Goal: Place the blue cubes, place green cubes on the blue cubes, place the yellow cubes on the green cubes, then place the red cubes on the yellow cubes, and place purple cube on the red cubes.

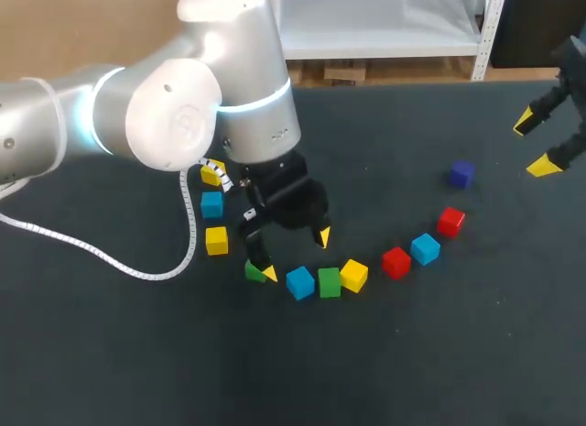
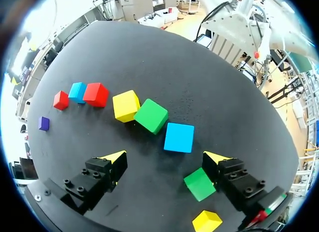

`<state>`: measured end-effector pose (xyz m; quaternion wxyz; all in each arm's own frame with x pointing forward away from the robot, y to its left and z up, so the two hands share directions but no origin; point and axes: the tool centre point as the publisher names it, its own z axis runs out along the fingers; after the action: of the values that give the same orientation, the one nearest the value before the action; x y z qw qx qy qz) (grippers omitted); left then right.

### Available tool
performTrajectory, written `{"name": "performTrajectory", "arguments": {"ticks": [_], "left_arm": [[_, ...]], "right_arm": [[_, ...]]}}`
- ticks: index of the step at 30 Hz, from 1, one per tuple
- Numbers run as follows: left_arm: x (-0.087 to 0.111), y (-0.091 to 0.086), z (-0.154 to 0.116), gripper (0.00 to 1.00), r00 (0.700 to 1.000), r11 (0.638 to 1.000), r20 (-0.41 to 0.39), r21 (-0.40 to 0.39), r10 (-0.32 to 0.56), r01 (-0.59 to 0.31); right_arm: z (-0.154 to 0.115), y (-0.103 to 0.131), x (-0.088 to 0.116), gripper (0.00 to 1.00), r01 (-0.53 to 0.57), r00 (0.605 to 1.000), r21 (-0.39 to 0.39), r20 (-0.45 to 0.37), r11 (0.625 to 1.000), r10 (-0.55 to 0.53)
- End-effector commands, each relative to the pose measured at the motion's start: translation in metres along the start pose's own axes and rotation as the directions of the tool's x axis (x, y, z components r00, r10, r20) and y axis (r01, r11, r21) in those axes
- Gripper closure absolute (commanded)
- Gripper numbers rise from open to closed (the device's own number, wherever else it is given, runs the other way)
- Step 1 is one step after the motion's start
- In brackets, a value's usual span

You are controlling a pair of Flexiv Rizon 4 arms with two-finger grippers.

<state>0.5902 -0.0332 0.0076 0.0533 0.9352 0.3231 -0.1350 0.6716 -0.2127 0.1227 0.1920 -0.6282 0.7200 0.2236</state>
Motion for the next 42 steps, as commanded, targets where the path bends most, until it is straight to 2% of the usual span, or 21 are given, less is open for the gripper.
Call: {"name": "performTrajectory", "arguments": {"ticks": [1, 5, 6, 7, 8, 9, 10, 18, 21, 22, 24, 25, 27, 28, 31, 36, 42], "left_arm": [[-0.001, -0.001, 0.002, 0.00, 1.000, 1.000, 0.000, -0.001, 0.000, 0.000], [-0.005, -0.003, 0.003, 0.02, 1.000, 1.000, 0.002, -0.006, 0.002, -0.002], [-0.006, -0.004, 0.003, 0.29, 1.000, 1.000, 0.003, -0.006, 0.002, -0.002], [-0.007, -0.005, 0.004, 0.42, 1.000, 1.000, 0.004, -0.007, 0.002, -0.002], [-0.008, -0.006, 0.005, 0.42, 1.000, 1.000, 0.004, -0.006, 0.001, -0.001], [-0.009, -0.006, 0.007, 0.29, 1.000, 1.000, -0.003, 0.001, 0.002, -0.002], [-0.009, -0.007, 0.007, 0.24, 1.000, 1.000, -0.003, 0.000, 0.001, -0.001], [-0.012, -0.016, 0.012, 0.25, 1.000, 1.000, -0.009, 0.016, -0.004, 0.004], [-0.013, -0.018, 0.014, 0.33, 1.000, 1.000, -0.011, 0.023, -0.004, 0.004], [-0.013, -0.018, 0.015, 0.47, 1.000, 1.000, -0.015, 0.027, -0.003, 0.004], [-0.013, -0.018, 0.016, 0.52, 1.000, 1.000, -0.014, 0.028, -0.005, 0.005], [-0.013, -0.017, 0.016, 0.58, 1.000, 1.000, -0.014, 0.029, -0.004, 0.005], [-0.013, -0.016, 0.017, 0.62, 1.000, 1.000, -0.013, 0.029, -0.005, 0.006], [-0.013, -0.015, 0.018, 0.67, 1.000, 1.000, -0.013, 0.029, -0.004, 0.004], [-0.014, -0.014, 0.018, 1.00, 1.000, 1.000, -0.014, 0.030, -0.002, 0.003], [-0.015, -0.014, 0.014, 1.00, 1.000, 1.000, -0.004, 0.008, -0.016, 0.016], [-0.006, -0.009, -0.015, 1.00, 0.985, 0.984, 0.017, -0.041, -0.174, 0.174]], "right_arm": [[0.000, 0.002, 0.000, 0.00, 0.000, 1.000, 0.006, 0.000, 1.000, 0.000], [0.000, 0.002, 0.000, 0.00, 0.000, 1.000, 0.006, 0.000, 1.000, 0.000], [0.000, 0.002, 0.000, 0.00, 0.000, 1.000, 0.006, 0.000, 1.000, 0.000], [0.000, 0.002, 0.000, 0.00, 0.000, 1.000, 0.006, 0.000, 1.000, 0.000], [0.000, 0.002, 0.000, 0.00, 0.000, 1.000, 0.006, 0.000, 1.000, 0.000], [0.000, 0.002, 0.000, 0.00, 0.000, 1.000, 0.006, 0.000, 1.000, 0.000], [0.000, 0.002, 0.000, 0.00, 0.000, 1.000, 0.006, 0.000, 1.000, 0.000], [0.000, 0.002, 0.000, 0.00, 0.000, 1.000, 0.006, 0.000, 1.000, 0.000], [0.000, 0.002, 0.000, 0.00, 0.000, 1.000, 0.006, 0.000, 1.000, 0.000], [0.000, 0.002, 0.000, 0.00, 0.000, 1.000, 0.006, 0.000, 1.000, 0.000], [0.000, 0.002, 0.000, 0.00, 0.000, 1.000, 0.006, 0.000, 1.000, 0.000], [0.000, 0.002, 0.000, 0.00, 0.000, 1.000, 0.006, 0.000, 1.000, 0.000], [0.000, 0.002, 0.000, 0.00, 0.000, 1.000, 0.006, 0.000, 1.000, 0.000], [0.000, 0.002, 0.000, 0.00, 0.000, 1.000, 0.006, 0.000, 1.000, 0.000], [0.000, 0.002, 0.000, 0.00, 0.000, 1.000, 0.006, 0.000, 1.000, 0.000], [0.000, 0.002, 0.000, 0.00, 0.000, 1.000, 0.006, 0.000, 1.000, 0.000], [0.000, 0.002, 0.000, 0.00, 0.000, 1.000, 0.006, 0.000, 1.000, 0.000]]}}
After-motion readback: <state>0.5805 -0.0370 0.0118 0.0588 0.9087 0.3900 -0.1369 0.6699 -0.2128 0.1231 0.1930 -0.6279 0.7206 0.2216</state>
